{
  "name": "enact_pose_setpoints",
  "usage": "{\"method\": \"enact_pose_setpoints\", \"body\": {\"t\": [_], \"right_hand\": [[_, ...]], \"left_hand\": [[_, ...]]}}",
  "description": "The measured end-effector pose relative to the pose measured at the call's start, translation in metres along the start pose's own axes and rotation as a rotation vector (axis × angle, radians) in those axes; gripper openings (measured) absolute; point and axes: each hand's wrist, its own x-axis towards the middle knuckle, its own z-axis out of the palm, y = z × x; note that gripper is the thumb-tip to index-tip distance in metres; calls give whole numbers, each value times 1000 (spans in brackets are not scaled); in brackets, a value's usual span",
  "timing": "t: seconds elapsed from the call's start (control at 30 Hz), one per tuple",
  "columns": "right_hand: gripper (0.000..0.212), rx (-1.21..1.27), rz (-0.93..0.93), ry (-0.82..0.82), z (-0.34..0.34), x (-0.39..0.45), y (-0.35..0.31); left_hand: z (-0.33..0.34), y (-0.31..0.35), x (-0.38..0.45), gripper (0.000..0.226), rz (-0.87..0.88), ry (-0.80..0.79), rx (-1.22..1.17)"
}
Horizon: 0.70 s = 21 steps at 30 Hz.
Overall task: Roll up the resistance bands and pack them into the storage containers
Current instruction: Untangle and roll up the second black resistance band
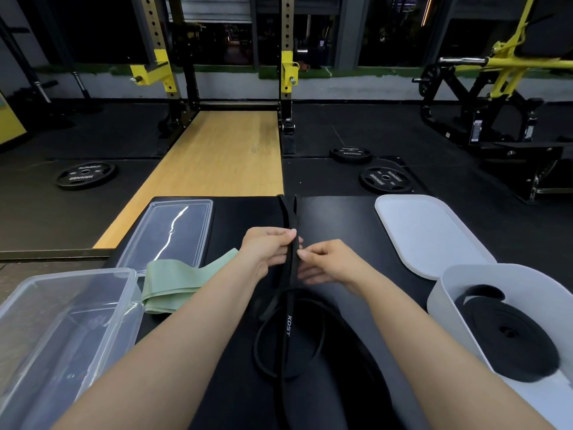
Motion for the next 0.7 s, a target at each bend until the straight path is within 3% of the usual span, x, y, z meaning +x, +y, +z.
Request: {"method": "enact_pose_setpoints", "body": {"t": [0.23, 0.43, 0.7], "right_hand": [[27, 80, -7, -93, 6, -9, 10], [24, 85, 0, -137, 8, -26, 2], [17, 80, -1, -99, 8, -35, -4]], "left_hand": [[1, 0, -2, 13, 47, -27, -117], [4, 5, -6, 14, -3, -6, -274], [13, 9, -13, 16, -5, 48, -199]]}}
